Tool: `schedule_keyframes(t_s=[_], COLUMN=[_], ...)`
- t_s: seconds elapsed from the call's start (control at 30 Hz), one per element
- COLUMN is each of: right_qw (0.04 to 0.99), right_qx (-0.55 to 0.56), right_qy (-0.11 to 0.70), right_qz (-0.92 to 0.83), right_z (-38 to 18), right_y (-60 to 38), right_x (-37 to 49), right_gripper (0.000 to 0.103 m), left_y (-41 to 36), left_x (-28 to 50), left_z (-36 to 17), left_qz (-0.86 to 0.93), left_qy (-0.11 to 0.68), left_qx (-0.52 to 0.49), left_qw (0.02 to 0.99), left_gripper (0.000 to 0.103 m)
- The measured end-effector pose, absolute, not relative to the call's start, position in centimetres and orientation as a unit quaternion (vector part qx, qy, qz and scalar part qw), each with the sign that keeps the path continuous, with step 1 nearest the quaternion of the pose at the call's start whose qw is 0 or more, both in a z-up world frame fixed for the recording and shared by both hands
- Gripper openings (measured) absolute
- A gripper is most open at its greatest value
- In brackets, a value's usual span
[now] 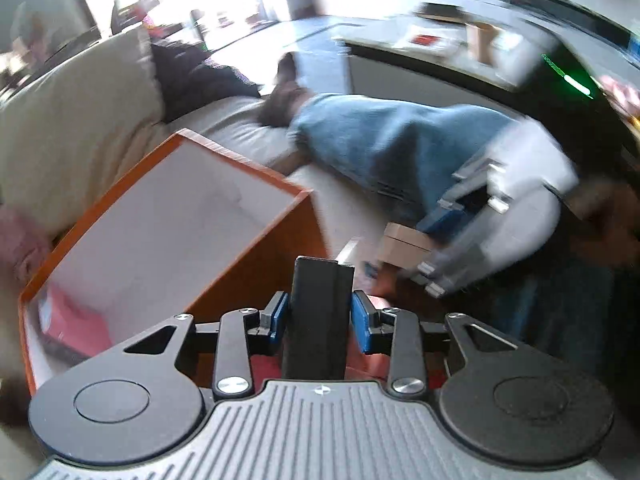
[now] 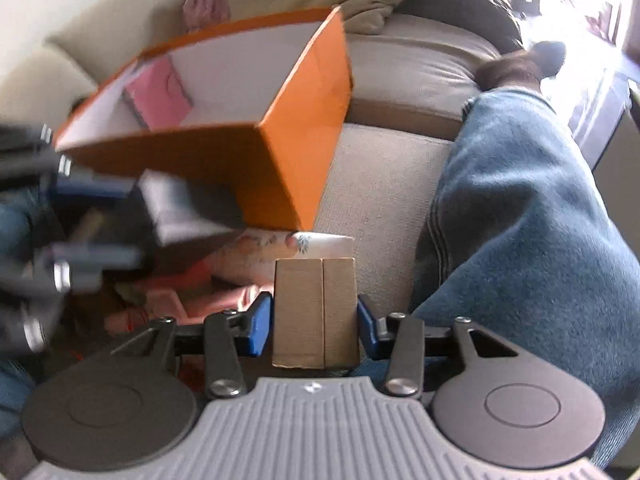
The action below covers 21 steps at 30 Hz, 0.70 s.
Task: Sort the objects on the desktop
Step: 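Lift the dark gray box with the left tool while the right tool grasps the tan cardboard box, then lower both boxes into the orange box beside the wallet and open both tools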
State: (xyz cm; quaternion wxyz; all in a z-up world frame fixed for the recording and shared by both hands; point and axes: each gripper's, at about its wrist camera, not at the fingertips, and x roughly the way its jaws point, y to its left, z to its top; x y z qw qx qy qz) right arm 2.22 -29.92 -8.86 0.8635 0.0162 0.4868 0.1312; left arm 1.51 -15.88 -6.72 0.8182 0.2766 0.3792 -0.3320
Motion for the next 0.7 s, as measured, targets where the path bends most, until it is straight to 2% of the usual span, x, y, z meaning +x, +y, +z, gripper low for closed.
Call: schedule_keyframes(t_s=[0.33,0.53,0.7], right_qw=[0.862,0.871,0.893], right_qx=[0.010,0.043,0.061], right_qy=[0.490,0.473,0.429], right_qz=[0.128,0.123,0.124], right_z=[-9.3,-7.5,-3.4], right_y=[-30.3,-31.1,-32.0], right_x=[2.4,1.8,0.8], right_gripper=[0.047,0.047,0.047], left_y=[-16.8,-14.9,-12.4], left_x=[-0.2,0.5,0.3], left_z=[-8.3,-6.5,-2.0], left_qz=[-0.314,-0.326,-0.351], left_qy=[0.349,0.365,0.365], left_qx=[0.345,0.272,0.177], left_qw=[0.813,0.829,0.844], left_gripper=[0.041,0.039,0.039])
